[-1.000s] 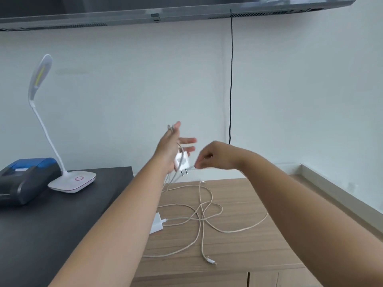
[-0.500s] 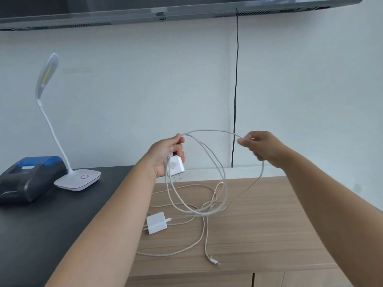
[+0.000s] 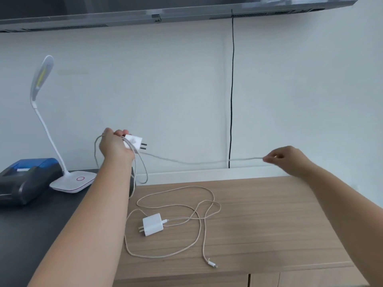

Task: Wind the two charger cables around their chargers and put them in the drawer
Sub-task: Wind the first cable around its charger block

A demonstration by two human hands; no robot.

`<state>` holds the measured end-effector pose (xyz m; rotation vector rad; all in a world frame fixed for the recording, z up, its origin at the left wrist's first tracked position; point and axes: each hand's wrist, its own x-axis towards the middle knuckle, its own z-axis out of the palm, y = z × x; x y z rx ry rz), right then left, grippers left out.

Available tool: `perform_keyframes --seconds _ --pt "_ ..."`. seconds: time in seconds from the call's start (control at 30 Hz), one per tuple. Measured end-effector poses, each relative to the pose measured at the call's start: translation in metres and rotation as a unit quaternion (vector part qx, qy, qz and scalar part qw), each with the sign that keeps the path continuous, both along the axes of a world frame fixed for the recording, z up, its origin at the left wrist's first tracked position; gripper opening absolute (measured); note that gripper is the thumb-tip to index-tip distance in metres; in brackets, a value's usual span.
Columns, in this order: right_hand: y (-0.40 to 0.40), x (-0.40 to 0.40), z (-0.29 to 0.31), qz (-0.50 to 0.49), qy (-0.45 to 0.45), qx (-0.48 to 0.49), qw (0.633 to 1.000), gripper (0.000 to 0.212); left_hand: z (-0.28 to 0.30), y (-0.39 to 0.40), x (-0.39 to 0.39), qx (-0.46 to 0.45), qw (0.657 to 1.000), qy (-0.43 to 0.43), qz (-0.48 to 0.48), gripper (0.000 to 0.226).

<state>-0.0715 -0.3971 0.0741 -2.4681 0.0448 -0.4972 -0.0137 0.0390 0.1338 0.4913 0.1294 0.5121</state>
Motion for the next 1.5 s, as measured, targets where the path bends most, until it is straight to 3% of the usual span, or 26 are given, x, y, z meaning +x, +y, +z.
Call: perform_keyframes --seconds 0.1,0.2,0.27,0.37,0.43,0.57,0.63,0.7,0.77,0.83,0.93,1.03,1.17,1.27,1.43,1.5 --pt "0.043 -0.001 0.007 0.118 0.111 -0.139 0.977 0.011 -0.002 -0.038 -0.003 0.108 0.994 -0.007 -0.023 0.016" --pt "0.097 -0.006 0.018 0.241 0.163 -0.193 0.937 0.017 -0.01 -0.079 -0.009 0.223 0.97 -0.017 -0.095 0.043" --pt "0.126 -0.006 0.025 0.281 0.114 -0.165 0.939 0.017 -0.02 -0.101 -0.016 0.322 0.935 -0.011 -0.145 0.048" --pt "0.146 -0.005 0.038 0.262 0.007 -0.066 0.963 0.006 -0.034 -0.124 -0.032 0.471 0.862 -0.004 -0.187 0.052" --pt "0.151 -0.002 0.042 0.228 -0.039 -0.037 0.972 0.007 -0.041 -0.131 -0.043 0.507 0.834 -0.001 -0.217 0.053" --pt "0.148 0.002 0.033 0.161 -0.06 0.033 0.985 0.025 -0.05 -0.124 -0.054 0.45 0.832 0.032 -0.323 0.037" --pt "0.144 0.001 0.023 0.178 -0.045 0.106 0.977 0.024 -0.053 -0.119 -0.055 0.444 0.82 0.035 -0.359 0.034" --pt "0.141 -0.003 0.011 0.243 0.024 0.232 0.941 0.016 -0.055 -0.12 -0.056 0.439 0.827 0.035 -0.35 0.033" --pt "0.143 -0.009 -0.002 0.29 0.107 0.306 0.9 0.033 -0.059 -0.123 -0.055 0.414 0.855 0.052 -0.308 0.03" --pt "0.15 -0.014 -0.014 0.298 0.136 0.285 0.901 0.048 -0.063 -0.127 -0.054 0.395 0.876 0.068 -0.269 0.028" --pt "0.163 -0.016 -0.027 0.304 0.128 0.259 0.908 0.057 -0.072 -0.134 -0.051 0.4 0.881 0.09 -0.236 0.026" --pt "0.167 -0.014 -0.036 0.283 0.115 0.255 0.918 0.056 -0.079 -0.137 -0.05 0.394 0.888 0.101 -0.216 0.026" --pt "0.168 -0.014 -0.045 0.295 0.143 0.309 0.893 0.051 -0.083 -0.137 -0.051 0.34 0.908 0.117 -0.214 0.015" --pt "0.168 -0.013 -0.054 0.288 0.169 0.34 0.879 0.048 -0.087 -0.137 -0.051 0.316 0.916 0.115 -0.218 0.021" --pt "0.168 -0.015 -0.066 0.294 0.149 0.363 0.872 0.014 -0.091 -0.134 -0.046 0.336 0.912 0.108 -0.208 0.031" --pt "0.169 -0.015 -0.07 0.293 0.119 0.381 0.869 0.011 -0.09 -0.132 -0.045 0.354 0.906 0.107 -0.207 0.035"
